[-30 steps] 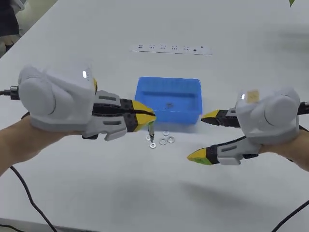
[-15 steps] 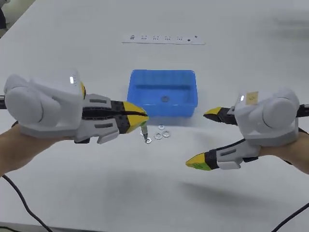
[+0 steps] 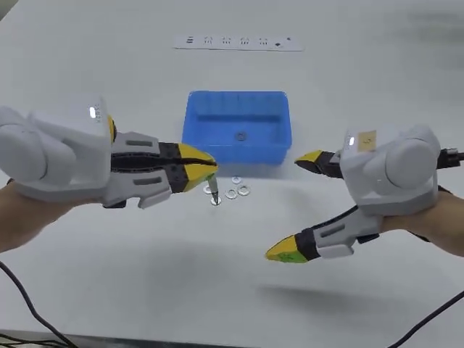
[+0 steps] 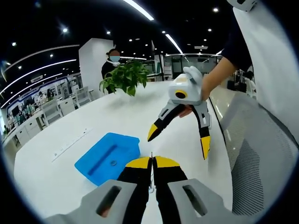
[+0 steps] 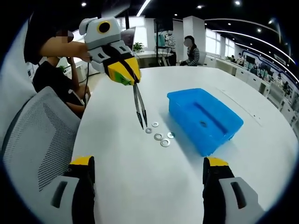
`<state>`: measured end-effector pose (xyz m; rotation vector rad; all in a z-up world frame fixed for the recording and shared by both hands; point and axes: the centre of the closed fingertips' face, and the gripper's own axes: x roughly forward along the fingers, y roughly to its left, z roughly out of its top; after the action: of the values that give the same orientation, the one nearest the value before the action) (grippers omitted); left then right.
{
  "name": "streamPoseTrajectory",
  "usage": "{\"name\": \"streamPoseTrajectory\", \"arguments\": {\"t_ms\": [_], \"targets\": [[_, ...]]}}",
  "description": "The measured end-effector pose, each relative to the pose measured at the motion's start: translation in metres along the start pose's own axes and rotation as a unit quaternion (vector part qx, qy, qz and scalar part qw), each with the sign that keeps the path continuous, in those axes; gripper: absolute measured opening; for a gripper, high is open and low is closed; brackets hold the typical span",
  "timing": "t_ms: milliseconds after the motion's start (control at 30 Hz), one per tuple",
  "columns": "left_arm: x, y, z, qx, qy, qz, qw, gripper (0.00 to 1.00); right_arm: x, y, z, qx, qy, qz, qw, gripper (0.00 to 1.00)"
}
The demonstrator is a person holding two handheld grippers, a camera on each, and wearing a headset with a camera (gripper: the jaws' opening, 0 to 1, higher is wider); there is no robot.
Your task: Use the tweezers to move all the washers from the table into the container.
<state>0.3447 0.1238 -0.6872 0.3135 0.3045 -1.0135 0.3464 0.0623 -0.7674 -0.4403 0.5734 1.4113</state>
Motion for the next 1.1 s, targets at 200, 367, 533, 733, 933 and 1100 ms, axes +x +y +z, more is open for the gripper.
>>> {"name": "streamPoseTrajectory", "arguments": {"t_ms": [200,367,533,733,933,1100], "targets": [[0.002,0.003,-0.001,0.0,0.0,0.0,1.0,0.05,0.001,0.005,0.002,-0.001,-0.002,0.013,0.9999,1.0],[0.005,0.001,-0.002,0.002,0.002,-0.004,1.0,0.05,0.002,0.009,0.002,0.003,0.0,0.023,0.9997,1.0],[0.007,0.001,-0.005,0.007,0.005,-0.006,0.9999,0.05,0.002,0.013,0.002,0.012,-0.006,0.029,0.9995,1.0],[0.008,0.002,-0.007,0.008,0.002,-0.005,1.0,0.05,0.003,0.016,0.0,0.013,-0.003,0.036,0.9993,1.0],[0.005,0.001,-0.009,0.004,0.018,-0.023,0.9996,0.05,0.01,0.015,0.005,0.01,-0.001,0.042,0.999,0.97],[0.001,-0.001,-0.014,0.022,0.049,-0.041,0.9977,0.05,0.023,0.017,0.023,0.007,-0.012,0.06,0.9981,0.84]]}}
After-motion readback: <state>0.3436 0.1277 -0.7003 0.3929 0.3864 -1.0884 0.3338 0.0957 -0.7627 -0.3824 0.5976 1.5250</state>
